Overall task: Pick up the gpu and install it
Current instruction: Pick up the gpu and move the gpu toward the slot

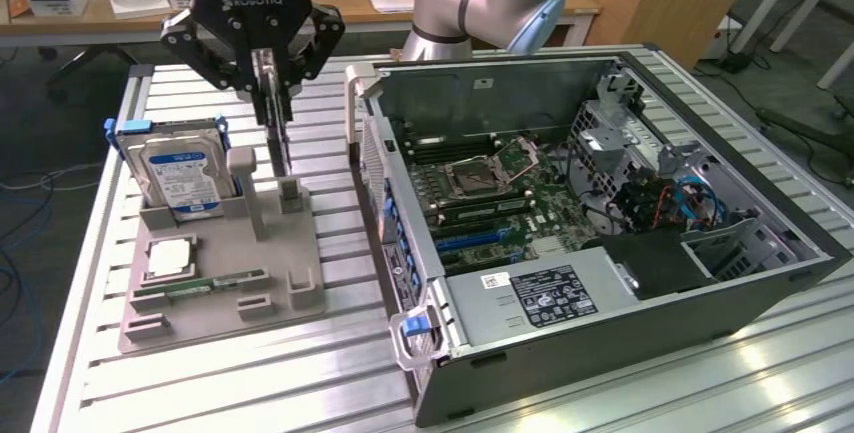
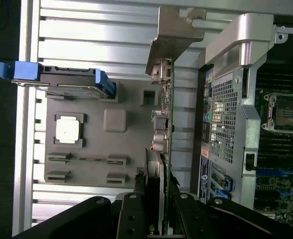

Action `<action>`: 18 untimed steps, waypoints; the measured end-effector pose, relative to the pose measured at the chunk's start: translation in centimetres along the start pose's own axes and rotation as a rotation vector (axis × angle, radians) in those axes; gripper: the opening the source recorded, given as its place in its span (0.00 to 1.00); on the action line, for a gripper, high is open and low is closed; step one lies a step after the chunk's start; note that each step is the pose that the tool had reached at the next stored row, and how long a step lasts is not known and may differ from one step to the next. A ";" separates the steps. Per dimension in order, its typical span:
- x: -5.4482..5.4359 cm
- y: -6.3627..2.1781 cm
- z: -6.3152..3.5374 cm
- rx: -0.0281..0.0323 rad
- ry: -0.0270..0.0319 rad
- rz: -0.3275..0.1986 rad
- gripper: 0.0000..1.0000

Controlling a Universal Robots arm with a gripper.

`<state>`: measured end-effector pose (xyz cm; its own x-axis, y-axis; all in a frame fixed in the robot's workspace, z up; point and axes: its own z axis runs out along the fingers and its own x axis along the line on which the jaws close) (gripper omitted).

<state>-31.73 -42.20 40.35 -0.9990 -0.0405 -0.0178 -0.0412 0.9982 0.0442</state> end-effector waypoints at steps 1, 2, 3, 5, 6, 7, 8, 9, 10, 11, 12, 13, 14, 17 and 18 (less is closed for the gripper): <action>0.0 0.01 -0.22 0.0000 0.0001 0.000 0.27; 0.0 0.02 -0.42 -0.0001 0.0001 0.000 0.27; 0.0 0.03 -0.62 -0.0002 0.0000 0.000 0.27; 0.0 0.03 -0.81 -0.0004 -0.0002 0.000 0.27; 0.0 0.04 -0.92 0.0002 0.0001 0.000 0.27; 0.0 0.04 -0.94 0.0057 0.0002 0.000 0.27; 0.0 0.04 -0.97 0.0137 0.0006 0.000 0.27; 0.0 0.04 -0.98 0.0218 0.0010 0.000 0.27; 0.0 0.04 -0.98 0.0287 0.0012 0.000 0.27; 0.0 0.04 -0.98 0.0317 0.0012 -0.001 0.27; 0.0 0.03 -0.98 0.0318 0.0013 -0.001 0.27; 0.0 0.03 -0.98 0.0319 0.0013 -0.001 0.27; 0.0 0.04 -0.98 0.0320 0.0013 -0.001 0.27; -0.1 0.05 -0.98 0.0320 0.0014 0.000 0.27; -0.3 0.04 -0.98 0.0321 0.0014 0.000 0.27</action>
<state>-31.48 -42.20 41.34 -0.9990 -0.0410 -0.0164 -0.0412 0.9991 0.0122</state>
